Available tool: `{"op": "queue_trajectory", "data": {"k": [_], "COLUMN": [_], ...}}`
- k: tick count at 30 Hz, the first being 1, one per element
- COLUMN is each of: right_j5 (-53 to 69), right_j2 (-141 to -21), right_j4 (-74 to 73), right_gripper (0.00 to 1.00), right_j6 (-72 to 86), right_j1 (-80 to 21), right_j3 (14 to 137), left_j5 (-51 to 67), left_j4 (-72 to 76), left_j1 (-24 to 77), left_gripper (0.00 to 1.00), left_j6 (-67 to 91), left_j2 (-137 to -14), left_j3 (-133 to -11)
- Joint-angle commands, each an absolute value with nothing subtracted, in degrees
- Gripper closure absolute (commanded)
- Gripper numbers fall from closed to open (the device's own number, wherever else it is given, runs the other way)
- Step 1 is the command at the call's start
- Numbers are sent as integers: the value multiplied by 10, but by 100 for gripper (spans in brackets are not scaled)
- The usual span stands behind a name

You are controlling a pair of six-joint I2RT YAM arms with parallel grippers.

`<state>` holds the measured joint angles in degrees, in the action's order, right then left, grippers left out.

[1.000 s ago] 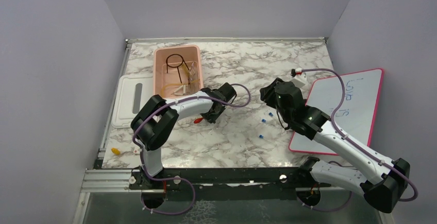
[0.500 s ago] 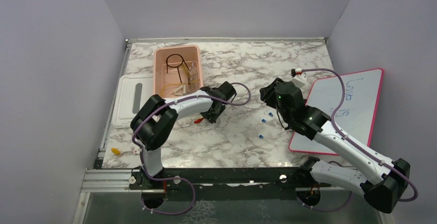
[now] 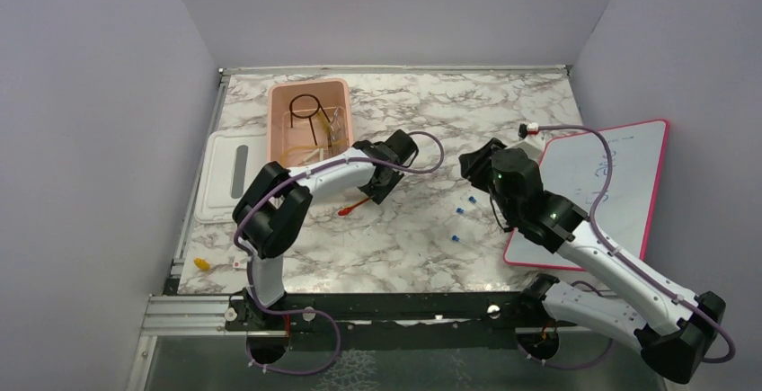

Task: Organize the chemistry lab equipment

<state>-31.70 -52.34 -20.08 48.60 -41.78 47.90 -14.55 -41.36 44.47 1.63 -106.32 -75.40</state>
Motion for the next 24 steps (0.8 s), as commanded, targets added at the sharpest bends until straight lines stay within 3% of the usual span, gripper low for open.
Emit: {"op": "queue_trajectory", "data": {"k": [1,6,14,24], "right_j5": [-351,-355,-353,-349], "right_j2": [-497,-494,-494,-490], "right_j4": [-214,-214,-216,-220], "right_gripper": [59,59,59,59], "right_j6": [488,487,490,490], "right_j1": [-415,-416,-416,-416], "right_j3": [468,466,467,469], "left_j5": [-116,-91,-79,-35], "left_j4": [-429,-433,-438,-438], "left_j1": [429,426,427,428], "left_gripper": [58,62,96,100], "left_j6": [3,3,3,6], "left_j2": [-1104,-1122,-1130,-1074], "left_j3": [-777,-780,-783,-805]}}
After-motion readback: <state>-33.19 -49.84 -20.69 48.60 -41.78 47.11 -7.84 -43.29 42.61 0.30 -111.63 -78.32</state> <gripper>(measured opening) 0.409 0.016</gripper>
